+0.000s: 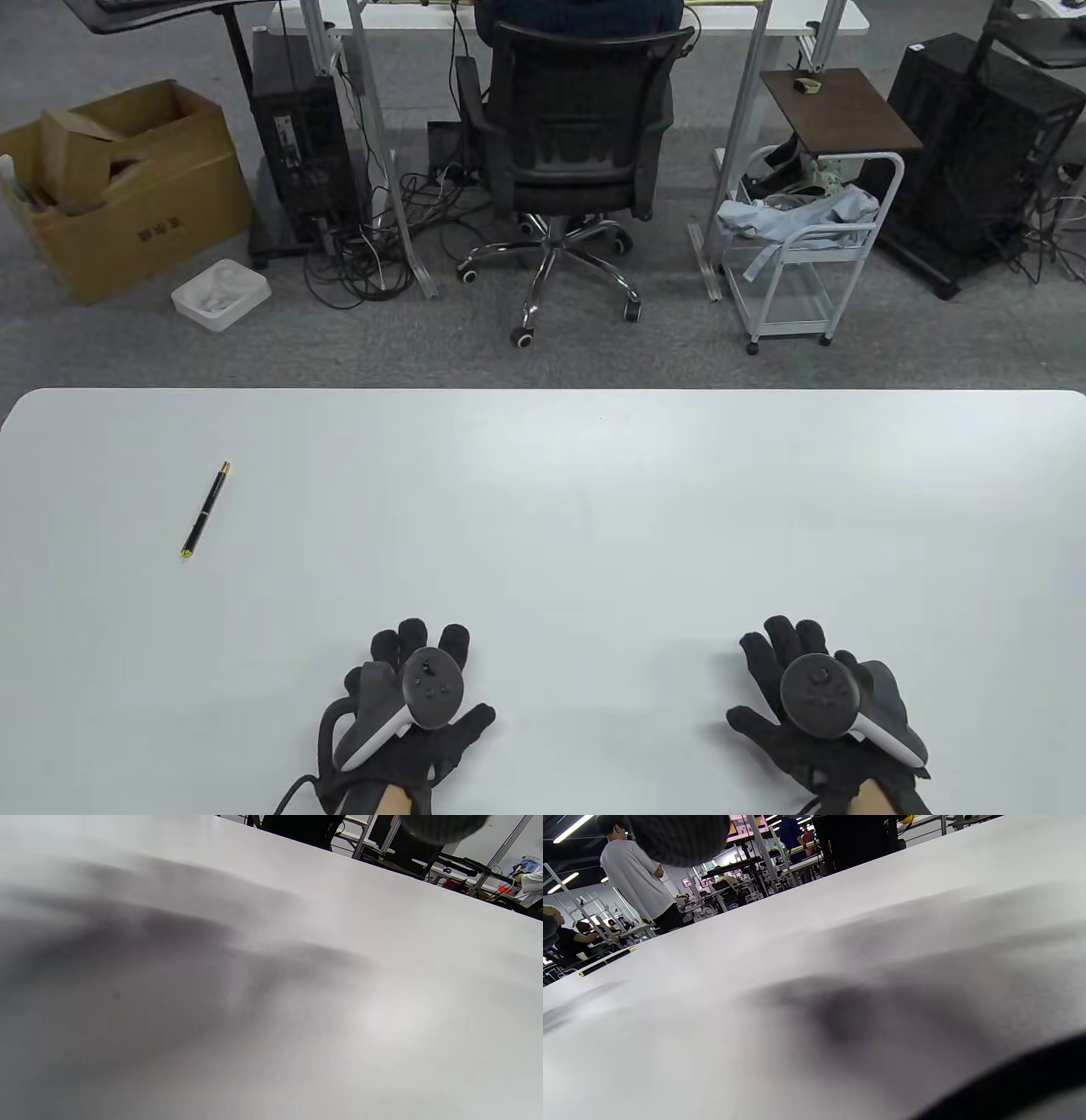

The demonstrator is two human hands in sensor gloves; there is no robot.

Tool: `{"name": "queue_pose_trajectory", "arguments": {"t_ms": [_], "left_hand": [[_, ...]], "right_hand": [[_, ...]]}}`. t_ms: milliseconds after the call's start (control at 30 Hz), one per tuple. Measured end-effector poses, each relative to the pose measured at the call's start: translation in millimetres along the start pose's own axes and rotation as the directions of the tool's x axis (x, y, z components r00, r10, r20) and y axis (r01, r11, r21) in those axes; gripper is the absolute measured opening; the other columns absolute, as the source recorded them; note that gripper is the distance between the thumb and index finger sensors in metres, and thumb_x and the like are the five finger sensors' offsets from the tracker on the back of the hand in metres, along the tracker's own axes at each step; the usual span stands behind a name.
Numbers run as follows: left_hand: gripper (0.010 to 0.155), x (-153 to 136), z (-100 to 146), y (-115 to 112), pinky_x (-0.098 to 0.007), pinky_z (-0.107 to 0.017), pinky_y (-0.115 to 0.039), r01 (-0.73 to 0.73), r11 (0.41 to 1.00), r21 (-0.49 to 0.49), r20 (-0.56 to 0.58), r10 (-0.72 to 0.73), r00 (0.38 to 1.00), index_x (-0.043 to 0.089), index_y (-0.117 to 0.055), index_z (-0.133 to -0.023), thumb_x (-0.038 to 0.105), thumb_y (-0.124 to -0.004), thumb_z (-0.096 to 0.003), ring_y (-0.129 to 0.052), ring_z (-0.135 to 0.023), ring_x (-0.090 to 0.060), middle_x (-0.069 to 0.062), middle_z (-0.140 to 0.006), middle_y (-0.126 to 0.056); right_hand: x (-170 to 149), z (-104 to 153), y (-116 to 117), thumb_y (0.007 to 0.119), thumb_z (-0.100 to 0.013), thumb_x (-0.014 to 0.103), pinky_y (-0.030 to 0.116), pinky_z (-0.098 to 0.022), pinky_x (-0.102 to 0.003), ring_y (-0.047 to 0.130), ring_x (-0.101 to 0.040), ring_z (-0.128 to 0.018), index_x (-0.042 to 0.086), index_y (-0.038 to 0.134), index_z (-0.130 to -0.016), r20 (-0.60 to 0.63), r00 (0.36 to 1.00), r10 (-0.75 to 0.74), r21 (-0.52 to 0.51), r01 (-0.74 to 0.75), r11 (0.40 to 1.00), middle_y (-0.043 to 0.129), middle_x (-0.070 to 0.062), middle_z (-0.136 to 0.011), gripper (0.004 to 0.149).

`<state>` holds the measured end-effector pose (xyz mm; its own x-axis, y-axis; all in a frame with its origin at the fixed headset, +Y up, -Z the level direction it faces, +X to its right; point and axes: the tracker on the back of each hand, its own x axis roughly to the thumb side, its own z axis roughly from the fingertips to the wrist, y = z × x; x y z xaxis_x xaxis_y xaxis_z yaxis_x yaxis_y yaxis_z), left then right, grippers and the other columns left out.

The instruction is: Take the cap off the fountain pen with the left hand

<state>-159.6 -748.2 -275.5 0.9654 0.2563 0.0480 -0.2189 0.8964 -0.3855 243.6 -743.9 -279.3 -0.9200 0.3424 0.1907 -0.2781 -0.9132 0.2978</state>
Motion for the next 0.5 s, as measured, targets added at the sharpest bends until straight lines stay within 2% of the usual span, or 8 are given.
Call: {"name": "queue_pose_trajectory", "arguments": {"t_ms": [367,500], "left_hand": [[0.087,4.0,-2.2,-2.1,-0.078,-0.067,-0.021,-0.004,1.0,-0.006,0.019,0.004,1.0,0.028,-0.01,-0.107,0.061,-0.063,-0.0461,-0.008,-0.108,-0.051,-0.018,-0.115,-0.006],[0.088,6.5,-5.5,-5.7,-0.078,-0.068,-0.023,0.006,1.0,-0.009,0.022,-0.006,1.0,0.024,-0.018,-0.11,0.059,-0.066,-0.0454,-0.013,-0.109,-0.052,-0.02,-0.117,-0.015]], "right_hand": [[0.3,-1.4,1.8,0.062,-0.048,0.052,0.015,-0.064,-0.074,0.005,-0.051,-0.099,0.015,0.022,-0.106,0.005,1.0,0.011,0.01,-0.011,1.0,0.006,-0.016,-0.111,0.08],[-0.3,-2.3,2.8,0.062,-0.048,0.052,0.015,-0.064,-0.074,0.005,-0.051,-0.099,0.015,0.022,-0.106,0.0,1.0,0.01,0.016,-0.01,1.0,0.006,-0.017,-0.111,0.08]]}}
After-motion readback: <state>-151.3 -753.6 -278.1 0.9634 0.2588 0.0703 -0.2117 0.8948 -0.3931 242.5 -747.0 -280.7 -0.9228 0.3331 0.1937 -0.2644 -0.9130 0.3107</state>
